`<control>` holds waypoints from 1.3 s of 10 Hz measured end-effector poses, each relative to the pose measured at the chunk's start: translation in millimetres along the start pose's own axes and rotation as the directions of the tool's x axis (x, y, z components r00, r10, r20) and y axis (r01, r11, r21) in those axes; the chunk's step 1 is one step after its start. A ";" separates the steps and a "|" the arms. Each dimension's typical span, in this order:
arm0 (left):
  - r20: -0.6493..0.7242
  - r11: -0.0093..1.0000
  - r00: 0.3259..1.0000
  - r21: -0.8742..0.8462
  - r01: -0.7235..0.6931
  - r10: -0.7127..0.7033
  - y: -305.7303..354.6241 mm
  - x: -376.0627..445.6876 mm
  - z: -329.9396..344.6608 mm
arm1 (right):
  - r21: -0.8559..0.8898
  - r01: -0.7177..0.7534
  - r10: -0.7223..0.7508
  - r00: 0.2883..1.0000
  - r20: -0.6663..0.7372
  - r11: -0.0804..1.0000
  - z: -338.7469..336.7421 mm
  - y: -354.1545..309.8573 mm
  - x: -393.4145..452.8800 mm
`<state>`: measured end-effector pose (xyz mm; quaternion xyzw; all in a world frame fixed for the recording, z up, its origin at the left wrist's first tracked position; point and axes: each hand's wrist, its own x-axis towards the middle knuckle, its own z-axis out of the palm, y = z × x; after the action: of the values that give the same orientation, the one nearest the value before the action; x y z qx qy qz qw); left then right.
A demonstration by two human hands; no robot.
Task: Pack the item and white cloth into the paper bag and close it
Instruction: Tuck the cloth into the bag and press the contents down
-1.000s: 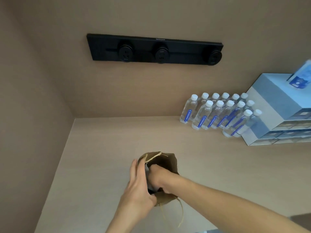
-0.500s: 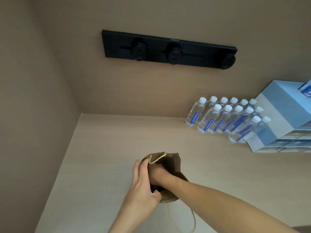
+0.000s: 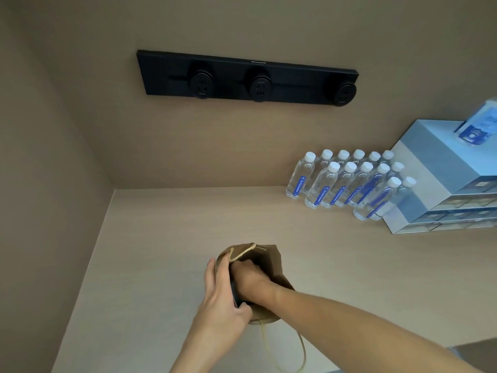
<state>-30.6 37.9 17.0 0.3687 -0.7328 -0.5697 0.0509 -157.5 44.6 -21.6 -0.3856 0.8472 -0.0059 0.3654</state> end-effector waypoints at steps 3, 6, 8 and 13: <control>-0.035 0.999 0.999 0.041 0.024 -0.022 9.0 -1.8 -2.4 | -0.058 0.151 -0.148 0.988 0.053 0.987 -1.5 -9.3 -1.3; -0.073 0.998 0.996 0.020 0.051 -0.050 5.3 0.6 -2.5 | -0.493 0.204 -0.081 0.963 0.258 0.846 -28.0 -13.5 -6.8; -0.078 0.999 0.996 -0.035 0.034 -0.037 2.6 2.3 -0.2 | -0.277 0.165 -0.036 0.907 0.419 0.947 -34.0 -23.6 -6.2; -0.102 0.998 0.993 -0.009 0.058 -0.058 2.6 0.1 6.0 | -0.442 0.124 0.110 0.877 0.467 0.889 -25.2 -14.5 -0.3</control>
<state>-34.8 42.8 17.2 0.4184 -0.7165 -0.5535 0.0727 -163.7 27.7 1.3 -0.4532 0.7055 0.2885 0.4622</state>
